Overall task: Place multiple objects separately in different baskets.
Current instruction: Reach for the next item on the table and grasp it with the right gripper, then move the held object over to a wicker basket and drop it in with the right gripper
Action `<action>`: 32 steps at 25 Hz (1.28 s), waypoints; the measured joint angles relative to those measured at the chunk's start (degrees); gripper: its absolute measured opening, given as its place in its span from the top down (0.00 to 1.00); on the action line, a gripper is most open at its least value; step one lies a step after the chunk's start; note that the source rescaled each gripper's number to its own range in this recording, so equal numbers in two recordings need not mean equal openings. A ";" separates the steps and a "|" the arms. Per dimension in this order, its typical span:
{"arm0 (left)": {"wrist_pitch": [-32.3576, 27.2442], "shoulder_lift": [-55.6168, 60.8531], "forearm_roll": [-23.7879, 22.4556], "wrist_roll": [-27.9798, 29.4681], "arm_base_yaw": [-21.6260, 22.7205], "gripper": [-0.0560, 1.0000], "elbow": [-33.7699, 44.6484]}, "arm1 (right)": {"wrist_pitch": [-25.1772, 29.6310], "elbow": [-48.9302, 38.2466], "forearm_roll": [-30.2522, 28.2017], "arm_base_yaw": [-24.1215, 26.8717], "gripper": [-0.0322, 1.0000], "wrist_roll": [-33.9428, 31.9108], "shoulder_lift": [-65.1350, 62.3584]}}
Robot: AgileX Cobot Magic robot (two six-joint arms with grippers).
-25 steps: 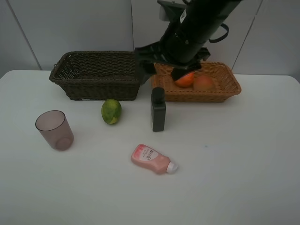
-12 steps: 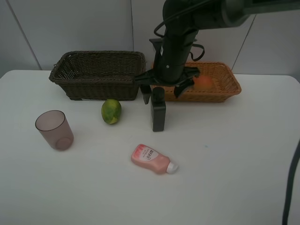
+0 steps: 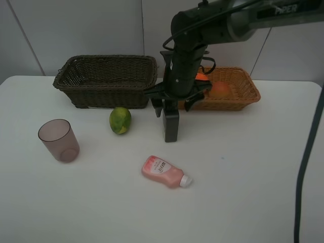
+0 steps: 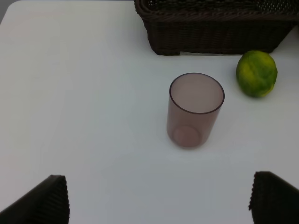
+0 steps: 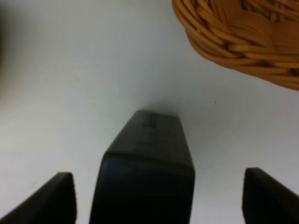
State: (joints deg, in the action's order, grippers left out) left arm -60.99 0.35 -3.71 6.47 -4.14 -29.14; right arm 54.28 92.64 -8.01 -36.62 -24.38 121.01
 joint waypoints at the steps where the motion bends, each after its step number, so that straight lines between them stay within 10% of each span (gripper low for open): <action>1: 0.00 0.00 0.00 0.00 0.00 0.00 0.00 | 0.01 0.00 0.00 0.00 0.53 -0.04 0.00; 4: 0.00 0.00 0.00 0.00 0.00 0.00 0.00 | -0.06 0.00 0.04 0.00 0.97 -0.07 0.04; 32: 0.00 0.00 0.00 0.00 0.00 0.00 0.00 | 6.13 4.04 0.04 0.00 0.94 0.22 0.40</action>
State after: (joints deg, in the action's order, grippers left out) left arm -60.99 0.35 -3.71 6.47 -4.14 -29.14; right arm 60.41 96.68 -7.96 -36.62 -24.16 121.41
